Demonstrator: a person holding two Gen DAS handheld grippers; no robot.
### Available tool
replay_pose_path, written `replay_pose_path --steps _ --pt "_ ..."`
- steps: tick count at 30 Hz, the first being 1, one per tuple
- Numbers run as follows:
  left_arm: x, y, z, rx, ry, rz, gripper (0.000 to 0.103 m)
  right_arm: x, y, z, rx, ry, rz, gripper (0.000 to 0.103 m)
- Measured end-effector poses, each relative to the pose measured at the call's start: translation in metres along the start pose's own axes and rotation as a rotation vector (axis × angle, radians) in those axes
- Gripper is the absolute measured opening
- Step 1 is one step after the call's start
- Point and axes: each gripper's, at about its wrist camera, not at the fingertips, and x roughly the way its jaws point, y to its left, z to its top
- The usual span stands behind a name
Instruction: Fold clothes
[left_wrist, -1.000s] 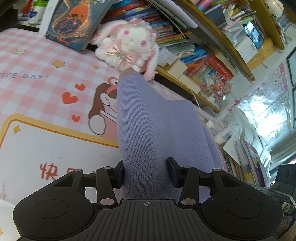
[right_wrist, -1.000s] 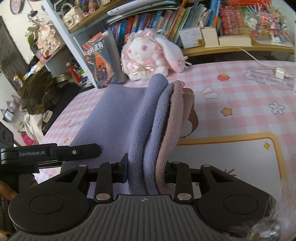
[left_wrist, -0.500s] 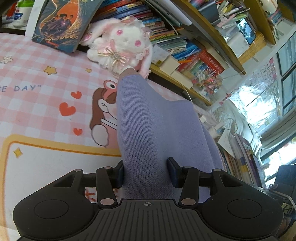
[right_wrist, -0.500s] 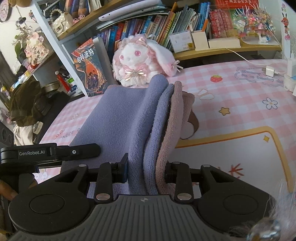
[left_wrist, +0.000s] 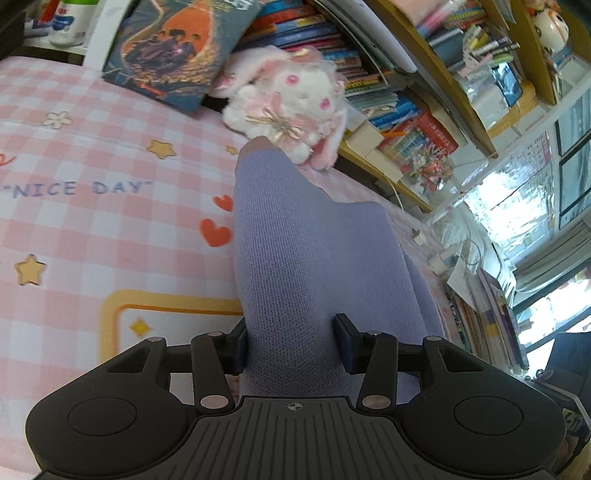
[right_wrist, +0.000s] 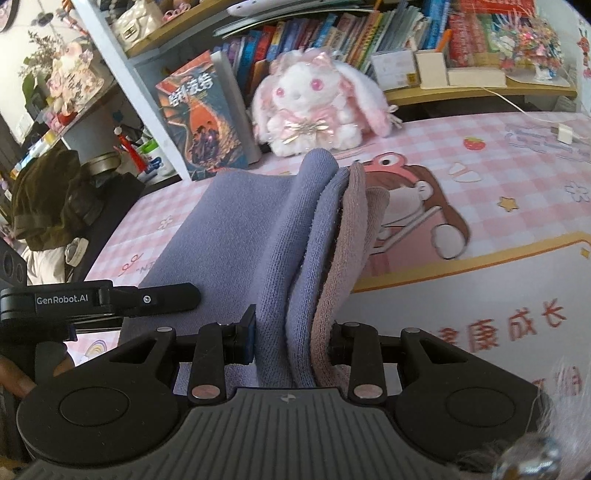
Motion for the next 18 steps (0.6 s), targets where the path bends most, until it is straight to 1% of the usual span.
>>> replay_pose_path --steps 4,10,18 --pt "-0.009 0.022 0.012 -0.018 -0.012 -0.009 0.045 0.014 0.021 0.003 -0.010 0.006 -0.001 0.030" --pt "-0.017 0.049 0.036 -0.039 -0.055 -0.021 0.045 0.040 0.048 0.023 -0.056 -0.007 0.008 0.030" --pt "-0.006 0.075 0.071 -0.046 -0.092 0.002 0.045 0.083 0.062 0.054 -0.113 -0.016 0.022 0.030"
